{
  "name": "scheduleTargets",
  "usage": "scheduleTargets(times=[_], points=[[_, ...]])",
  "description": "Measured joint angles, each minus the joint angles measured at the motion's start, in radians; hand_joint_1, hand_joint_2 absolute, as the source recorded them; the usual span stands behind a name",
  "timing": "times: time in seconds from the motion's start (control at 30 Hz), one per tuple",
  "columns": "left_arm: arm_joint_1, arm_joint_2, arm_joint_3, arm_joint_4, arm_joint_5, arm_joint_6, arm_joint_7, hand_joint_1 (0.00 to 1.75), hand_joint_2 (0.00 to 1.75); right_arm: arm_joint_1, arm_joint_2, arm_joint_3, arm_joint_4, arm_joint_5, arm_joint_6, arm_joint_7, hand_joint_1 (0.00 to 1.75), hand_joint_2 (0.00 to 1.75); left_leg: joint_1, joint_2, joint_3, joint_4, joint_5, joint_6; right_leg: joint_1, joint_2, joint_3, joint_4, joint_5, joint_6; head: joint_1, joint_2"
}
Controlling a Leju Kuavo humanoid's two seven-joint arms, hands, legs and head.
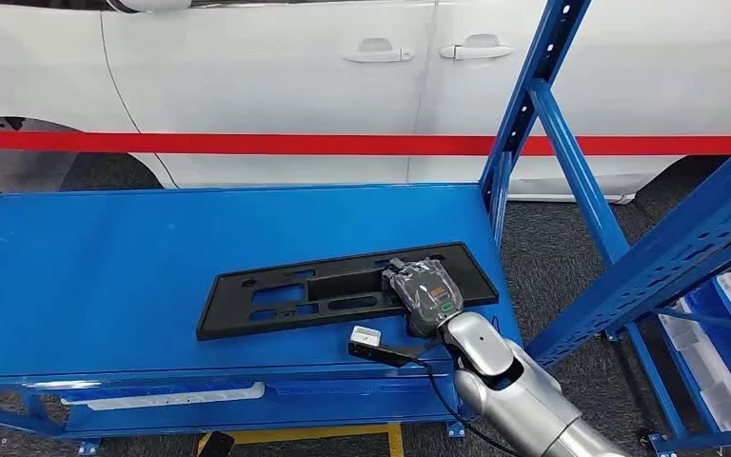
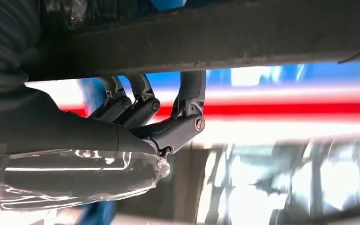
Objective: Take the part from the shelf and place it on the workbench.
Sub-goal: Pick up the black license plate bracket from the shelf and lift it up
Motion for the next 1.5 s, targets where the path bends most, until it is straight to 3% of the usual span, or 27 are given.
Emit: scheduleTargets(times=[0.17,0.27,0.53,1.0,1.13,1.33,1.5], points=[[0.013,0.000,0.006,0.000,0.014,0.012,-0.005,0.00,0.00,0.125,0.004,-0.049,-0.252,0.243,-0.153,0.097,1.75,1.75,0.000,0.003,-0.003,0.000,-0.001,0.000,0.000,0.003,-0.005,0.000,0.000,0.000,0.000,0.000],[0.014,0.000,0.010,0.000,0.017,0.015,-0.006,0.00,0.00,0.188,0.008,-0.065,-0.361,0.310,-0.197,0.127,1.75,1.75,0.000,0.002,-0.004,0.000,-0.001,0.000,0.000,0.003,-0.005,0.000,-0.001,0.000,0.000,0.000],[0.014,0.000,0.022,0.000,0.018,0.019,-0.006,0.00,0.00,0.265,0.030,-0.071,-0.484,0.328,-0.262,0.124,1.75,1.75,0.000,0.003,-0.004,0.000,0.000,0.000,0.000,0.004,-0.005,0.000,0.000,0.000,0.000,0.000],[0.014,-0.001,0.023,0.000,0.027,0.003,-0.027,0.00,0.00,0.274,0.036,-0.071,-0.500,0.305,-0.261,0.104,1.75,1.75,0.000,0.003,-0.004,0.000,0.000,0.000,0.000,0.004,-0.005,0.000,0.000,0.000,0.000,0.000],[0.015,-0.001,0.023,0.000,0.032,-0.042,-0.066,0.00,1.75,0.274,0.040,-0.071,-0.499,0.292,-0.259,0.089,1.75,1.75,0.000,0.003,-0.004,0.000,0.000,0.000,0.000,0.004,-0.005,0.000,0.000,0.000,0.000,0.000],[0.017,0.001,0.028,0.000,0.042,-0.083,-0.096,0.00,1.75,0.272,0.052,-0.065,-0.491,0.282,-0.258,0.076,1.75,1.75,0.000,0.003,-0.004,0.000,0.000,0.000,0.000,0.004,-0.005,0.000,0.000,0.000,0.000,0.000],[0.019,0.002,0.034,0.000,0.048,-0.048,-0.059,0.00,1.75,0.270,0.055,-0.056,-0.484,0.267,-0.254,0.078,1.75,1.75,0.000,0.003,-0.004,0.000,0.000,0.000,0.000,0.004,-0.005,0.000,0.000,0.000,0.000,0.000]])
